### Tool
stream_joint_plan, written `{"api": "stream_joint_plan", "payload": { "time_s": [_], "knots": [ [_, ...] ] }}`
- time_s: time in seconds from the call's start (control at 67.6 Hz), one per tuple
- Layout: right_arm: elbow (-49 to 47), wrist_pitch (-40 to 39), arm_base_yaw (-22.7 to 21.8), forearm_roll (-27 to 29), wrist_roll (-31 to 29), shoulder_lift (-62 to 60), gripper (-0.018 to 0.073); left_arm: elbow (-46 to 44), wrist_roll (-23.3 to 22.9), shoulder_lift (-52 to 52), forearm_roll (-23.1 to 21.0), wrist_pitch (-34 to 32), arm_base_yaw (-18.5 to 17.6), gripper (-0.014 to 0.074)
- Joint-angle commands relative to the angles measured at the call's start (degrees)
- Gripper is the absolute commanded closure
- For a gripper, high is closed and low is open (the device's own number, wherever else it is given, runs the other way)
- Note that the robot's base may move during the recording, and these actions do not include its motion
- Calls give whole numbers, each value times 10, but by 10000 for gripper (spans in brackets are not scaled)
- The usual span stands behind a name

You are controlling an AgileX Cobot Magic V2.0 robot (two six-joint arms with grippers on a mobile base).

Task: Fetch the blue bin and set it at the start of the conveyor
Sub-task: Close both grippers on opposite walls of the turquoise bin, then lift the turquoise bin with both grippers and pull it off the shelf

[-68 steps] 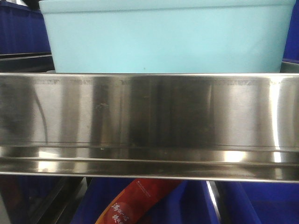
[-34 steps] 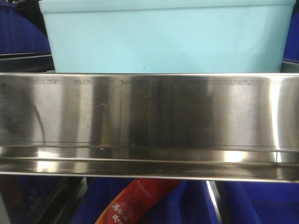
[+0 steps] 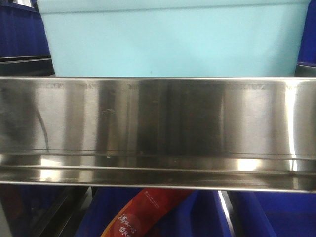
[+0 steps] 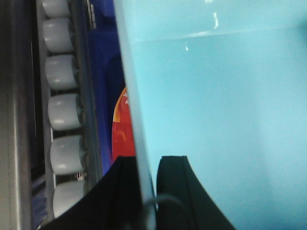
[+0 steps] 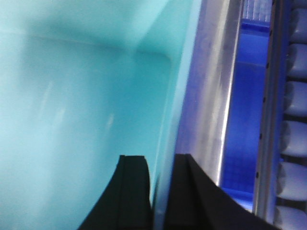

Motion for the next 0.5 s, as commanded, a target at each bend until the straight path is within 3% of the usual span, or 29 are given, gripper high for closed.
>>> {"api": "stream_joint_plan", "payload": {
  "time_s": [0.0, 0.488],
  "knots": [
    [-4, -12, -1, -5, -7, -40, 711, -4, 1, -36, -3, -4, -2, 708],
    [-4, -13, 19, -4, -7, -189, 711, -4, 0, -198, -3, -32, -30, 708]
  ]
}}
